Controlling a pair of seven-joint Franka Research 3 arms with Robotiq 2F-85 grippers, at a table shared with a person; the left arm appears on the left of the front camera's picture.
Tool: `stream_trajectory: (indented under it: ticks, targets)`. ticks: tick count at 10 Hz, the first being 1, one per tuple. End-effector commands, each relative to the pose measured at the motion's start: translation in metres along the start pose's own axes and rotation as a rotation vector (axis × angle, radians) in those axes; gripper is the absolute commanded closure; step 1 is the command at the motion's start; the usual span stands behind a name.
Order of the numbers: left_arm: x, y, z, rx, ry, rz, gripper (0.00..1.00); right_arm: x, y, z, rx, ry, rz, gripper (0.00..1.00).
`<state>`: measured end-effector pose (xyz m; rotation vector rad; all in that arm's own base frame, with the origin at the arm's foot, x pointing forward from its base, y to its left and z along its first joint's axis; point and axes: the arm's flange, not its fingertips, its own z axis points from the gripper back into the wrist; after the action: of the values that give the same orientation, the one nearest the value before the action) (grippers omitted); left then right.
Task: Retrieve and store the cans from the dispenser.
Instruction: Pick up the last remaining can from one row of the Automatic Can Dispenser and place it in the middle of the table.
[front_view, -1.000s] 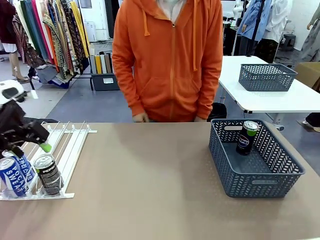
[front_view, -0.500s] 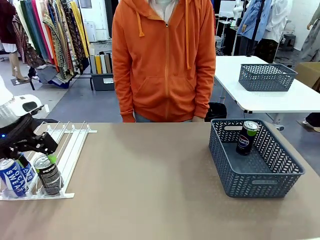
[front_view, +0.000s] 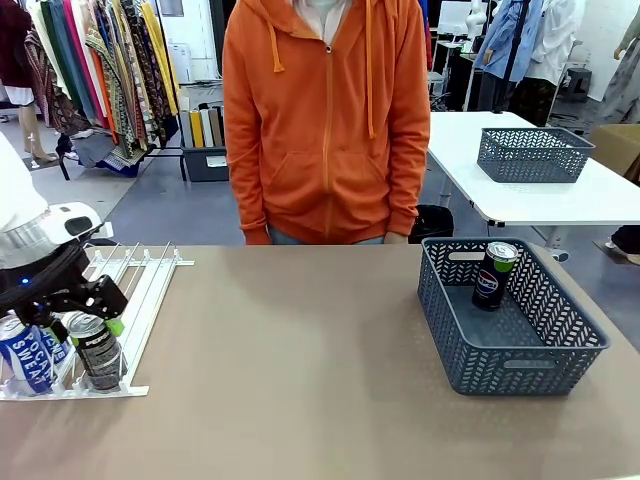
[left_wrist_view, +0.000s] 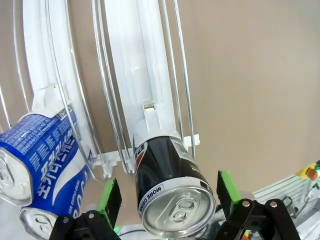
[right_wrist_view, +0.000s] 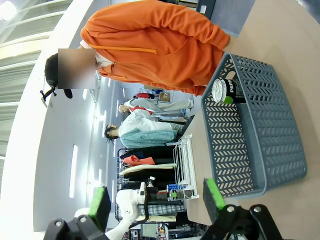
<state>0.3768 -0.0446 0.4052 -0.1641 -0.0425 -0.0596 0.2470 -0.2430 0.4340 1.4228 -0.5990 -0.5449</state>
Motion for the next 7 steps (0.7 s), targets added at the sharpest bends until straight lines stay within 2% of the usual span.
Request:
stream_trajectory:
  ticks: [1, 2, 3, 4, 7]
  targets:
    - [-0.0061, -0.0008, -0.0054, 0.012, -0.021, 0.007, 0.00, 0.0017, 0.0030, 0.0005, 0.011, 0.000, 0.010, 0.00]
    - [-0.0045, -0.0013, -0.0069, 0.013, -0.020, 0.015, 0.00, 0.0017, 0.0030, 0.0005, 0.011, 0.000, 0.010, 0.00]
    - [-0.0052, -0.0024, -0.0080, 0.017, -0.017, 0.012, 0.44, 0.0017, 0.0030, 0.0005, 0.011, 0.000, 0.010, 0.00]
    - [-0.0049, -0.0035, -0.0075, 0.025, -0.014, 0.014, 1.00, 0.0017, 0.0030, 0.0005, 0.011, 0.000, 0.010, 0.00]
    - [-0.0083, -0.0043, -0.0053, 0.040, -0.005, 0.018, 1.00, 0.0017, 0.0030, 0.0005, 0.011, 0.000, 0.010, 0.00]
